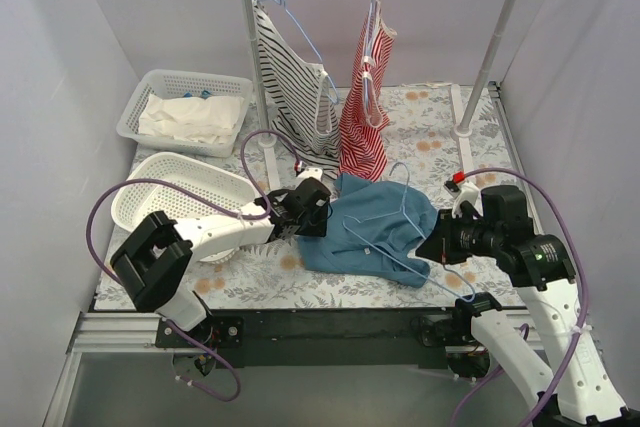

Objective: Place the tank top on the hanger

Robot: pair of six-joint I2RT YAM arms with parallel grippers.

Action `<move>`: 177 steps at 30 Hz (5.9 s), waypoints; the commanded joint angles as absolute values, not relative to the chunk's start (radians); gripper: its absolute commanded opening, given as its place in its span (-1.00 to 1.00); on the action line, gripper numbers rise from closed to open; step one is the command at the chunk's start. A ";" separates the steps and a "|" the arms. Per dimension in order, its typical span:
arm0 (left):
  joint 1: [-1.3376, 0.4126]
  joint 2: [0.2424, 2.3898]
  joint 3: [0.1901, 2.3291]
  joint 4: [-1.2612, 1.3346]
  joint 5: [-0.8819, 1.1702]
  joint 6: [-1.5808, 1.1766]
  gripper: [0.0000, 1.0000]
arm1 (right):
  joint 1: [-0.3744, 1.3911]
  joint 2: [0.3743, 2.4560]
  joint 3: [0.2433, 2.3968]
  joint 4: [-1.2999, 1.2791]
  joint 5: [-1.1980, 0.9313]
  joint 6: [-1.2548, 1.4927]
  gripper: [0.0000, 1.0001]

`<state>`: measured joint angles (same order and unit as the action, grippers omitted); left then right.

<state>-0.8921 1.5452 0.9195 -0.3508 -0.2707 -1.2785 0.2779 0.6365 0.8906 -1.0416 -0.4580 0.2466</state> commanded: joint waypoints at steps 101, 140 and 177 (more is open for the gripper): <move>-0.891 1.216 0.689 0.259 -0.072 -1.163 0.46 | 0.684 0.897 0.402 0.117 -0.480 0.331 -0.97; -0.899 1.055 0.589 0.199 -0.199 -1.085 -1.00 | 0.664 0.594 0.525 -0.612 0.089 0.650 0.14; -0.897 1.016 0.558 0.238 -0.198 -1.103 -1.00 | 0.664 0.739 0.348 -0.334 -0.059 0.555 -0.97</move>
<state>-0.8963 1.0470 0.5636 0.2119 -0.1757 -1.1034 0.6651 0.7532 0.2970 -0.3077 -0.1059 0.5678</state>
